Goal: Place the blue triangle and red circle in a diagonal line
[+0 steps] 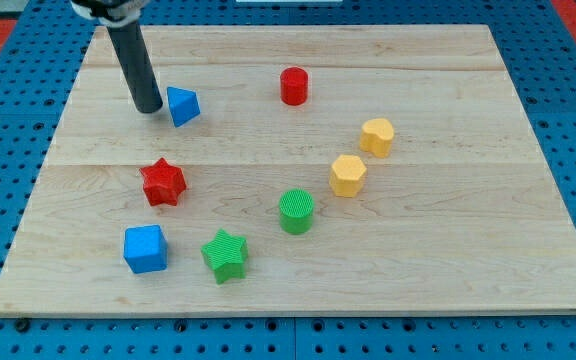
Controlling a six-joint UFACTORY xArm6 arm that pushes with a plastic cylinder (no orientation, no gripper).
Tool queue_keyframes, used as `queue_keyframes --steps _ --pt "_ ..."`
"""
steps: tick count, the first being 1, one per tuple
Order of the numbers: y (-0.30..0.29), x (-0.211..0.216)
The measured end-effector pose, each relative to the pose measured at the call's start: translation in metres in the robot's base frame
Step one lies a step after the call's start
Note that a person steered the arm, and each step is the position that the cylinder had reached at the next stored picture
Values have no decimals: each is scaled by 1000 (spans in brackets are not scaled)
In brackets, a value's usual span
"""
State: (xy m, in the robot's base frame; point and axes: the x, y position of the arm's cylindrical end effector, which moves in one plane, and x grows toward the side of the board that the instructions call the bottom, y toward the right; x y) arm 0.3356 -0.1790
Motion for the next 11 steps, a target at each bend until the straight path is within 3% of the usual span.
queue_keyframes --steps 1,3,5,8,9,11 --pt "21 -18" --pt "26 27" --pt "31 7" --pt "42 29" --pt "104 0" --pt "246 4"
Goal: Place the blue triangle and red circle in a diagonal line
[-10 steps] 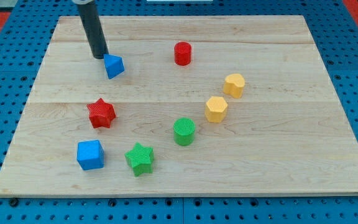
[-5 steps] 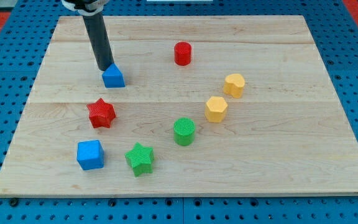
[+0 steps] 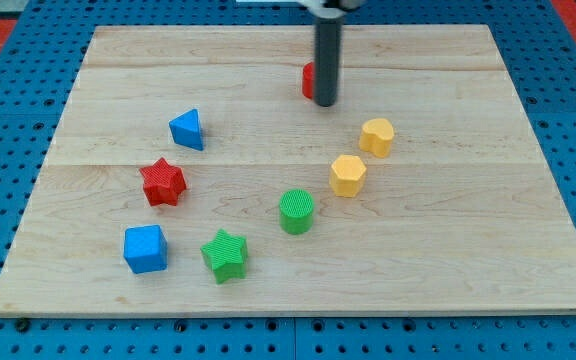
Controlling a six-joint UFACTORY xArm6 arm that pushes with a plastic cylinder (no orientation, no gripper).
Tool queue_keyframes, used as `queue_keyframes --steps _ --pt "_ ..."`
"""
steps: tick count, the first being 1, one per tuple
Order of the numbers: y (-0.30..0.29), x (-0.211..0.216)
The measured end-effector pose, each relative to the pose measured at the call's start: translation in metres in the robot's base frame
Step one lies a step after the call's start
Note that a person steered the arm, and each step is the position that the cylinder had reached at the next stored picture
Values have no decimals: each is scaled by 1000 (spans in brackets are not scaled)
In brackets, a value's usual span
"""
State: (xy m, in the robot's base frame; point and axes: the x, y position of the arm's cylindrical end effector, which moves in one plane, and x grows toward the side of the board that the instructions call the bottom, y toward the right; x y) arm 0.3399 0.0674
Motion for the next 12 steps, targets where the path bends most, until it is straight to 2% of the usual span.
queue_keyframes --steps 1,2,3,4,5,6,7,8,9,11,12 --pt "39 -5" --pt "11 -21" --pt "-63 -21" --pt "-107 -22" --pt "-18 -69" --pt "-37 -99" --pt "-122 -81" --pt "-144 -57" --pt "-150 -66" --pt "-194 16" --pt "-238 41"
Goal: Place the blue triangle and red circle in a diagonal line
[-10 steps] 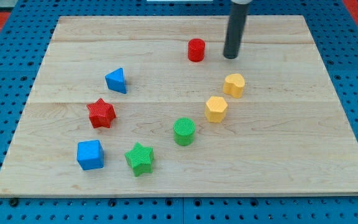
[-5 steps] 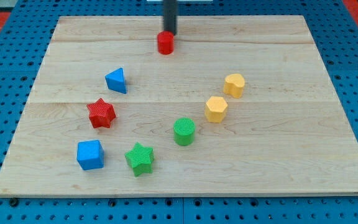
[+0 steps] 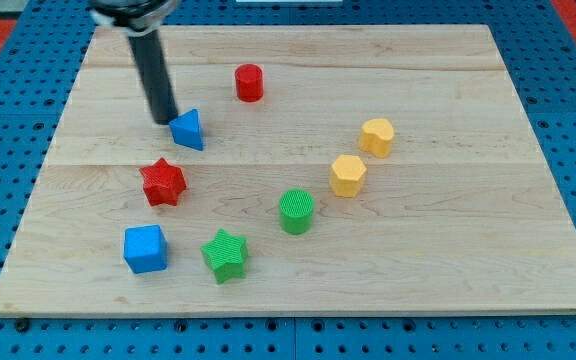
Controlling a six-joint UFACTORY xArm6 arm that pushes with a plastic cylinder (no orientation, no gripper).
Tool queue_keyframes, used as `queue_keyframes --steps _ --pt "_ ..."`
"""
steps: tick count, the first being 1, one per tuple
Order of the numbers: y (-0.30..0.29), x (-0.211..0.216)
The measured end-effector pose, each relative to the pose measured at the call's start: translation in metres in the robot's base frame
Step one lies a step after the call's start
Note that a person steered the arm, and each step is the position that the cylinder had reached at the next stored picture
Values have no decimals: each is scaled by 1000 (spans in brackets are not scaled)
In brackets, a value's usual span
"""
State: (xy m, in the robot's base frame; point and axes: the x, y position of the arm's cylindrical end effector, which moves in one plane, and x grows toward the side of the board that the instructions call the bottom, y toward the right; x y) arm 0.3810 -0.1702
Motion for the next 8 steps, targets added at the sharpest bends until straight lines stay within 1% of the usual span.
queue_keyframes --steps 1,2,3,4,5,6,8 --pt "-12 26" --pt "4 41" --pt "17 41" --pt "4 41" --pt "-28 76" --pt "-29 110" --pt "-45 110"
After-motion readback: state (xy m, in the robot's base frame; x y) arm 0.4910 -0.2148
